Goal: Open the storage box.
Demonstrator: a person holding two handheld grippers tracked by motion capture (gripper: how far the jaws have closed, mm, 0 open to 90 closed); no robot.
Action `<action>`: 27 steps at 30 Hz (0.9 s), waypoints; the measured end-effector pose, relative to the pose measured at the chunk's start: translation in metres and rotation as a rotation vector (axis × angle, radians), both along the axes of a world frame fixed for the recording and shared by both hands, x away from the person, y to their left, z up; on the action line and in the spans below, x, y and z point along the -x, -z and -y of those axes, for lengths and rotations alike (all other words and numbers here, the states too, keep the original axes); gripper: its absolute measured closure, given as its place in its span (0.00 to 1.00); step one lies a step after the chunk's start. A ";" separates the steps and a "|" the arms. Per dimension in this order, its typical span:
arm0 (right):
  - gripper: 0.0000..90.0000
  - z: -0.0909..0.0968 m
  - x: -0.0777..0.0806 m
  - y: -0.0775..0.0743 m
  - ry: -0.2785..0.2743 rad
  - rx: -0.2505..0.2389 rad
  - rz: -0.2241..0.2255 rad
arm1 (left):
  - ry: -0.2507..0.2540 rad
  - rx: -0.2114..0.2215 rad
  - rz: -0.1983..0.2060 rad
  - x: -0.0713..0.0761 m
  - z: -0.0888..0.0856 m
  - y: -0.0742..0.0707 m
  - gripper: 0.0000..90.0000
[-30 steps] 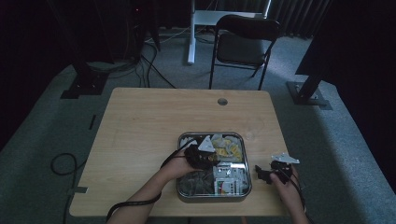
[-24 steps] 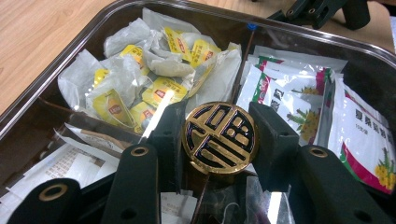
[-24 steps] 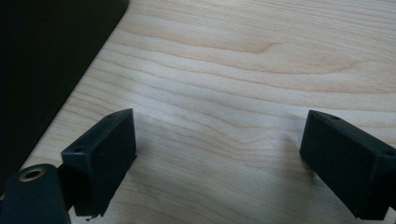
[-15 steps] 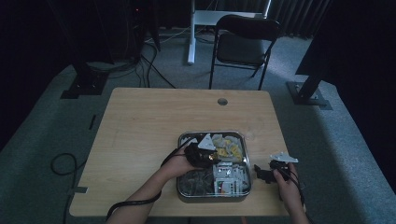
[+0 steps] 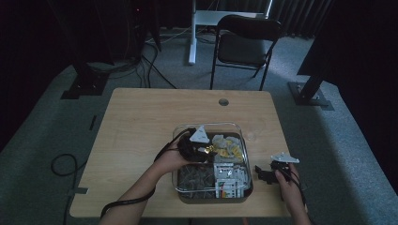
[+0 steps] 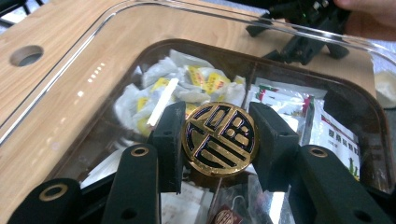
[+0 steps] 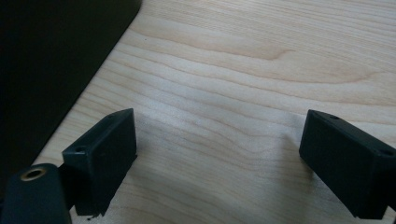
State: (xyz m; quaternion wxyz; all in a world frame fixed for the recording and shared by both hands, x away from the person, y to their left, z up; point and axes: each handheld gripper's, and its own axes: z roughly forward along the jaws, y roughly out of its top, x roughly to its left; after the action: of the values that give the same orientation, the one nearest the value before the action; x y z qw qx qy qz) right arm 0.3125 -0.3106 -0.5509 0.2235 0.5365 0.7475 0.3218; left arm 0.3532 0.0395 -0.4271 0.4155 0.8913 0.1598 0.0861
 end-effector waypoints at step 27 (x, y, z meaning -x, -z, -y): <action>0.12 0.000 0.000 0.000 0.001 -0.001 0.001 | -0.195 -0.016 0.034 -0.011 -0.096 -0.012 0.66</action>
State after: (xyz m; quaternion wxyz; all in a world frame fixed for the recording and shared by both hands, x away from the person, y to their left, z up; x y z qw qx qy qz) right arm 0.3126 -0.3105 -0.5511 0.2237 0.5366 0.7470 0.3224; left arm 0.3642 0.1359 -0.4155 0.4007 0.8731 0.2382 0.1426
